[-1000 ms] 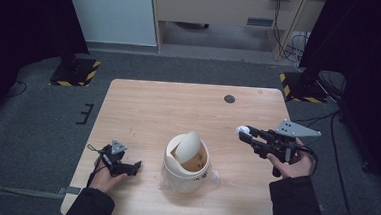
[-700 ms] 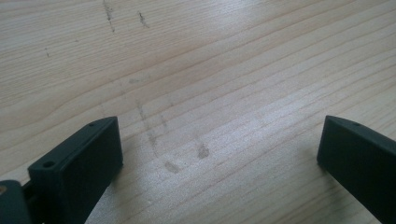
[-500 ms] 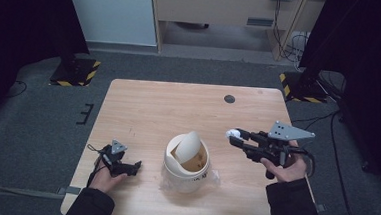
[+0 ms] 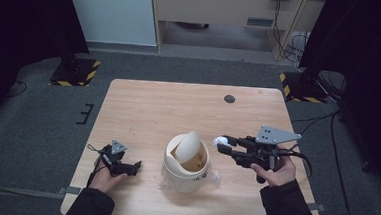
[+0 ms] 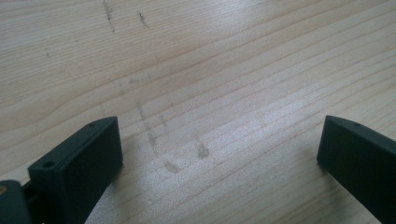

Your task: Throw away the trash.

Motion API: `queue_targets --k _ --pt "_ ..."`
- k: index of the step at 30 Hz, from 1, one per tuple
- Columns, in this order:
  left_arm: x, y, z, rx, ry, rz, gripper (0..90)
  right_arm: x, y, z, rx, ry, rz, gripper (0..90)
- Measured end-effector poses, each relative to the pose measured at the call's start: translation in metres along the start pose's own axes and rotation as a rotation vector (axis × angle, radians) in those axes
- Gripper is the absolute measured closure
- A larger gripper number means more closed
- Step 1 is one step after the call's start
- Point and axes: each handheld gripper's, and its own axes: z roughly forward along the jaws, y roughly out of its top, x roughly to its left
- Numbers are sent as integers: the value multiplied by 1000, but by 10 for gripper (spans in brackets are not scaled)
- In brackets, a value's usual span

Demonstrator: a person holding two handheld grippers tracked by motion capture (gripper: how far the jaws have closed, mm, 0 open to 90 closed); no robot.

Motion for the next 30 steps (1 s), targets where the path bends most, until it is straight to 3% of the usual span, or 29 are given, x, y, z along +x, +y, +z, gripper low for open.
queue_targets --k 15,30 --pt "0 0 0 0 0 0 0 9 -18 31 100 55 1 644" --pt "0 0 0 0 0 0 0 11 -31 47 182 62 -4 638"
